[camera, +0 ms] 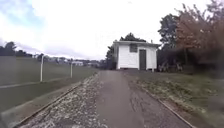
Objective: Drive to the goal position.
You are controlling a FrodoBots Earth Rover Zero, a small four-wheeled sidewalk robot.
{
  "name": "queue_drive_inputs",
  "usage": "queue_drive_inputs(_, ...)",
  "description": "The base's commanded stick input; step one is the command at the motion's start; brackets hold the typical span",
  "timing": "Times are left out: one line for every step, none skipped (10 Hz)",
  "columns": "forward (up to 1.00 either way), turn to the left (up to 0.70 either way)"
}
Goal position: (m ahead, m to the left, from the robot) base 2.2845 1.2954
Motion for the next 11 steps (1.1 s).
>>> queue_drive_inputs(0.60,0.01)
queue_drive_inputs(0.60,0.01)
queue_drive_inputs(0.60,0.01)
queue_drive_inputs(0.60,0.01)
queue_drive_inputs(0.60,0.01)
queue_drive_inputs(0.60,0.01)
queue_drive_inputs(0.60,0.01)
queue_drive_inputs(0.60,0.01)
queue_drive_inputs(0.60,0.01)
queue_drive_inputs(0.60,0.01)
queue_drive_inputs(0.60,0.01)
